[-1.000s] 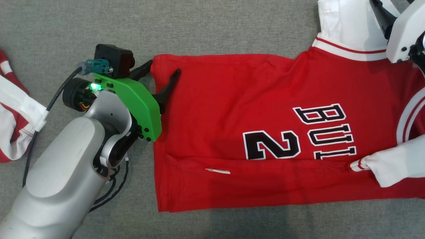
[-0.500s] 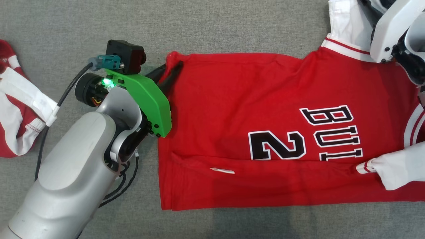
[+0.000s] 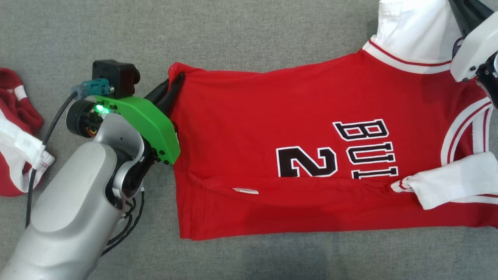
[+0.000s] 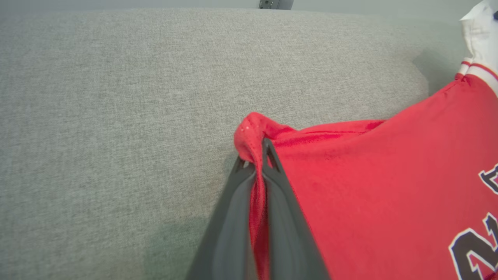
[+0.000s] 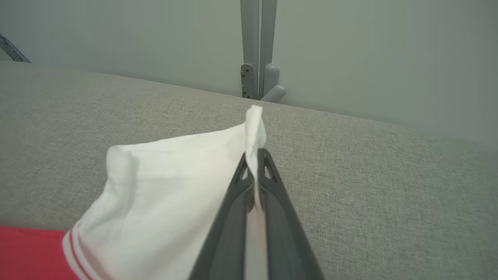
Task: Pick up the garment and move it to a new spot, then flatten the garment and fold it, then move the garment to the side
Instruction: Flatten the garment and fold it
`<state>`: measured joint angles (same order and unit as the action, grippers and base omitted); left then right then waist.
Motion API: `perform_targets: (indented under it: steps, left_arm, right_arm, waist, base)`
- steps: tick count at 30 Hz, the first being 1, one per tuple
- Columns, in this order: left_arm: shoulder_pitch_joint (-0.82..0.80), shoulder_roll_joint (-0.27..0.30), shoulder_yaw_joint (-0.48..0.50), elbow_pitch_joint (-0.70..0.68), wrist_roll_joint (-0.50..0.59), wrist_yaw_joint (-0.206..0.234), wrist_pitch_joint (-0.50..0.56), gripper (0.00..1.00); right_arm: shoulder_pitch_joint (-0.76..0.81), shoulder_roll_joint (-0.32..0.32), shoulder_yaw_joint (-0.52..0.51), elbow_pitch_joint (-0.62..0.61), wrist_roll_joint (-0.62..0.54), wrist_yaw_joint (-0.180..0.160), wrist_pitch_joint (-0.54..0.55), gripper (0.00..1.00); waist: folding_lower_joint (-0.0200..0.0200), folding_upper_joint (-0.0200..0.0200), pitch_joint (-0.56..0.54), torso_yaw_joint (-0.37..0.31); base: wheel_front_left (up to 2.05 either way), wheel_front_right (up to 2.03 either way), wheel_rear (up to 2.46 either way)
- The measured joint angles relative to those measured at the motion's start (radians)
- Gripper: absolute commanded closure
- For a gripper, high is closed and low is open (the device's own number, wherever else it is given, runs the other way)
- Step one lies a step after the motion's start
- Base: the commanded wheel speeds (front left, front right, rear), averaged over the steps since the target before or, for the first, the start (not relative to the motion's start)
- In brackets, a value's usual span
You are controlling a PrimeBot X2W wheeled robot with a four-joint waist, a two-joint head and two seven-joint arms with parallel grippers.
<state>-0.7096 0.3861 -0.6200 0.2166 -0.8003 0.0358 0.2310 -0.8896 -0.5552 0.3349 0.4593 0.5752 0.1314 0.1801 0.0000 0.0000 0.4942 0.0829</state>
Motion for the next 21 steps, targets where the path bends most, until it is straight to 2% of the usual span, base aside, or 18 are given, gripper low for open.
perform_targets:
  steps: [6,13,17,21]
  left_arm:
    - [0.122,0.013,0.011,-0.078,-0.019,0.027,-0.05,1.0]
    - [0.329,0.075,0.072,-0.237,-0.07,0.102,-0.11,1.0]
    - [0.434,0.088,0.095,-0.303,-0.104,0.135,-0.127,1.0]
    - [0.515,0.086,0.073,-0.328,-0.122,0.149,-0.128,1.0]
  right_arm:
    - [0.176,-0.026,-0.026,-0.148,0.056,0.0,-0.061,1.0]
    - [0.476,-0.04,-0.134,-0.337,0.092,0.0,-0.08,1.0]
    - [0.613,0.009,-0.202,-0.418,0.092,0.0,-0.077,1.0]
    - [0.712,0.082,-0.217,-0.445,0.08,0.0,-0.067,1.0]
  waist:
    - [0.0,0.0,-0.06,-0.026]
    - [-0.0001,0.0,-0.129,-0.065]
    - [-0.0001,0.0,-0.165,-0.087]
    - [-0.0001,0.0,-0.194,-0.107]
  base:
    - [0.0,0.0,0.0]
    - [0.0,0.0,0.0]
    - [0.0,0.0,0.0]
    - [0.0,0.0,0.0]
